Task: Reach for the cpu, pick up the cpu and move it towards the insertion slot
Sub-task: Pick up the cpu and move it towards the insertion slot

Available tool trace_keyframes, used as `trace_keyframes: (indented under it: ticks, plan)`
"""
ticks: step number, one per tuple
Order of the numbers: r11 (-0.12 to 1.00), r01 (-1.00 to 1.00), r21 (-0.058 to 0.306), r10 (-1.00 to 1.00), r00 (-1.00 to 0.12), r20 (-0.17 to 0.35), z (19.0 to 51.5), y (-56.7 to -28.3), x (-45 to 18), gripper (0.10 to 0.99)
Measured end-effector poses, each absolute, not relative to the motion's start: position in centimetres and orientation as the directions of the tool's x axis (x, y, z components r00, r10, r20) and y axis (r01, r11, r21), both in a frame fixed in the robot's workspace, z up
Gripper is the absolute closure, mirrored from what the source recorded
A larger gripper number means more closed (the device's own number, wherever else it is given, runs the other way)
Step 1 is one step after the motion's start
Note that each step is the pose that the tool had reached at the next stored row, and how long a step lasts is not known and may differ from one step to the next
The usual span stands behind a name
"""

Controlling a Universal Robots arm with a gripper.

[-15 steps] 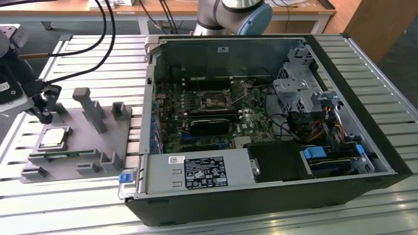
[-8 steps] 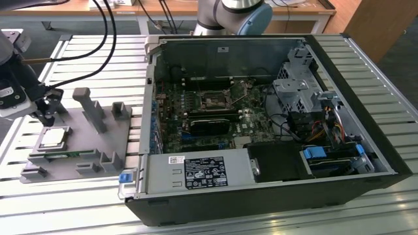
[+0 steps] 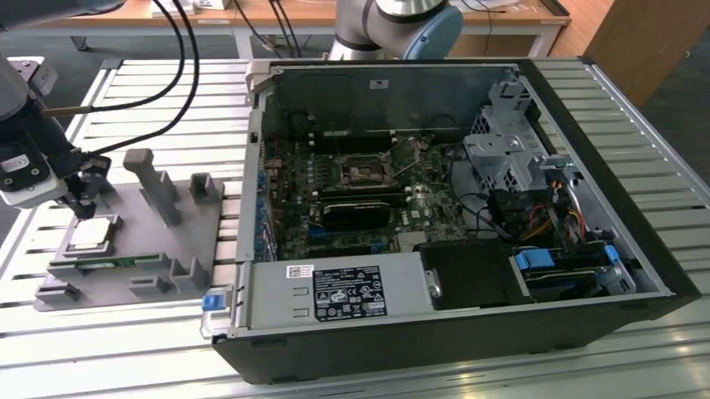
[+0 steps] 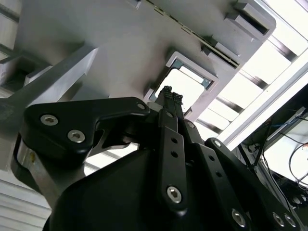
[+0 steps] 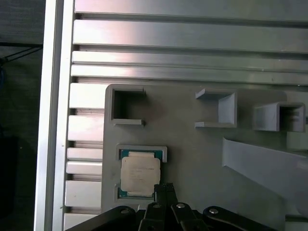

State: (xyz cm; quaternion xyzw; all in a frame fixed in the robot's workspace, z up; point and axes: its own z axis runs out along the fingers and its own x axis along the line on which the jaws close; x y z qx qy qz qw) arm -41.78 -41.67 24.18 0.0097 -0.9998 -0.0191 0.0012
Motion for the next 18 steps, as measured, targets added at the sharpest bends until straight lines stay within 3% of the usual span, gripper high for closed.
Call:
trace_keyframes:
  ticks: [2,7,8,10,13,14,18]
  plan:
    - [0.999,-0.021,0.037,-0.021,-1.000,0.002,24.0,-41.7,-41.8,0.973]
    - [0.999,-0.030,0.031,-0.030,-1.000,0.002,23.6,-41.8,-42.0,0.733]
    - [0.999,-0.032,0.030,-0.032,-0.999,0.003,23.5,-41.8,-42.0,0.733]
    - [0.999,-0.035,0.029,-0.035,-0.999,0.003,23.3,-41.8,-42.0,0.620]
    - [0.999,-0.037,0.028,-0.038,-0.999,0.003,22.8,-41.8,-42.1,0.561]
    - [0.999,-0.038,0.028,-0.038,-0.999,0.003,22.7,-41.9,-42.1,0.498]
    - [0.999,-0.040,0.028,-0.040,-0.999,0.004,22.2,-41.9,-42.1,0.498]
